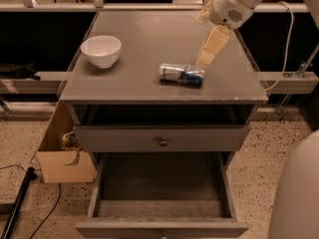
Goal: Place redbull can into middle drawer
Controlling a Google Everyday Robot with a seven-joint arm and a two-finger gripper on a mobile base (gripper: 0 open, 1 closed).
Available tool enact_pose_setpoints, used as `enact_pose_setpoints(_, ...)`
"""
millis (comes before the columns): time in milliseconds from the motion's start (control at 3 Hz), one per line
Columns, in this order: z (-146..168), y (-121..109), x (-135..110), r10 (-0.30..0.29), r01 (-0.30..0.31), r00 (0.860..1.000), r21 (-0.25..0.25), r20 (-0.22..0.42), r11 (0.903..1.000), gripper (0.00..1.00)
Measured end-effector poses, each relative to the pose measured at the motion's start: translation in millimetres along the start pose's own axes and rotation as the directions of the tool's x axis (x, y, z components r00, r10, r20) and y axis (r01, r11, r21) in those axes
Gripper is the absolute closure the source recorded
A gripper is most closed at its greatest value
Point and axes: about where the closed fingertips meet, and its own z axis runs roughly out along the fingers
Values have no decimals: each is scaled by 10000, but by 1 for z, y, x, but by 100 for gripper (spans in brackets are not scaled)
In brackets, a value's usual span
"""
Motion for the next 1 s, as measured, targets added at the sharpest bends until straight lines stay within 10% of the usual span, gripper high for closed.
enact_pose_setpoints(1000, 44, 10, 31, 1397, -1399, 9897, -35, -310, 9902, 0)
